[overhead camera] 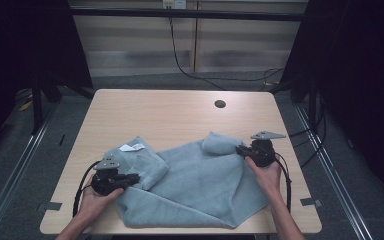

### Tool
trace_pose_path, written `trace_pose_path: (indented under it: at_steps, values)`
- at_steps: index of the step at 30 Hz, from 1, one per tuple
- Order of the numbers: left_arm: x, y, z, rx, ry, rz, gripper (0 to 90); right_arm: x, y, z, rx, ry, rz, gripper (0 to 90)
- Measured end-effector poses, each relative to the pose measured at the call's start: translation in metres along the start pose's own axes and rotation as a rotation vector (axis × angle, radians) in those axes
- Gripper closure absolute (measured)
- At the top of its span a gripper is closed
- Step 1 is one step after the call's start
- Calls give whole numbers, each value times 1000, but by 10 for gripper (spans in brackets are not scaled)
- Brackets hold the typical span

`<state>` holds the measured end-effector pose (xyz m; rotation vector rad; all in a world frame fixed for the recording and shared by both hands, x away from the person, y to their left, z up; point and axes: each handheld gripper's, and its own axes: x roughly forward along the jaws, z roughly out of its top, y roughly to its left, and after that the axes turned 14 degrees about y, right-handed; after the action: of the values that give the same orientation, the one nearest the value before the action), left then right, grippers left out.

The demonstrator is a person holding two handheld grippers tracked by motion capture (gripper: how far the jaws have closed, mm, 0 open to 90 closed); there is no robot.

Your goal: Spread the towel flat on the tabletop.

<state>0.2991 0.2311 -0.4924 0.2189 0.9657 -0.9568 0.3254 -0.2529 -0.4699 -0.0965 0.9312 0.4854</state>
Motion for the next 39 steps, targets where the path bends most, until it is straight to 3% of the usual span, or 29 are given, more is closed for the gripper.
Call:
trace_pose_path:
  at_steps: [3,4,5,8,10,12,14,15,17,18,20,21,23,24,26,28,32,33,35,37,39]
  values:
    - [-8,2,1,-6,-42,-8,835,1,0,-5,-7,-7,41,681]
    - [-8,2,1,-6,-42,-8,835,1,0,-5,-7,-7,41,681]
    - [-13,2,3,-9,-70,-10,835,-5,3,-4,-12,-31,40,603]
    - [-17,4,6,-23,-97,-23,828,-14,9,-6,-25,-39,54,559]
    - [-19,3,9,-20,-108,-7,804,-20,14,-9,-42,-43,64,552]
    - [-21,1,15,-21,-123,-16,722,-24,20,-13,-63,-50,83,556]
    - [-22,-1,20,-18,-137,-21,674,-25,23,-15,-74,-43,96,565]
    - [-23,-4,31,0,-150,-17,631,-24,32,-19,-114,-19,129,594]
    - [-22,-6,37,6,-162,-30,597,-22,34,-20,-123,-8,135,605]
    - [-16,-10,48,27,-157,-55,555,-16,40,-22,-139,11,154,608]
    - [-10,-12,53,32,-142,-55,489,-8,44,-23,-149,37,168,604]
    - [4,-18,60,55,-71,-58,446,-3,47,-23,-154,53,168,592]
    - [24,-25,61,101,11,-26,397,4,49,-24,-166,70,175,574]
    - [24,-25,61,101,11,-26,341,4,49,-24,-166,70,175,574]
    - [36,-28,57,125,56,16,332,9,51,-25,-166,90,173,541]
    - [42,-27,53,130,73,22,289,12,49,-25,-168,103,177,511]
    - [42,-24,49,126,72,16,290,17,47,-28,-165,128,186,459]
    - [43,-25,49,129,79,46,332,18,48,-29,-166,138,187,449]
    - [43,-26,48,150,97,94,510,22,50,-33,-186,147,170,445]
    - [40,-23,48,125,67,62,733,21,51,-34,-198,140,153,493]
    - [34,-19,48,98,42,51,816,20,53,-35,-224,143,97,594]
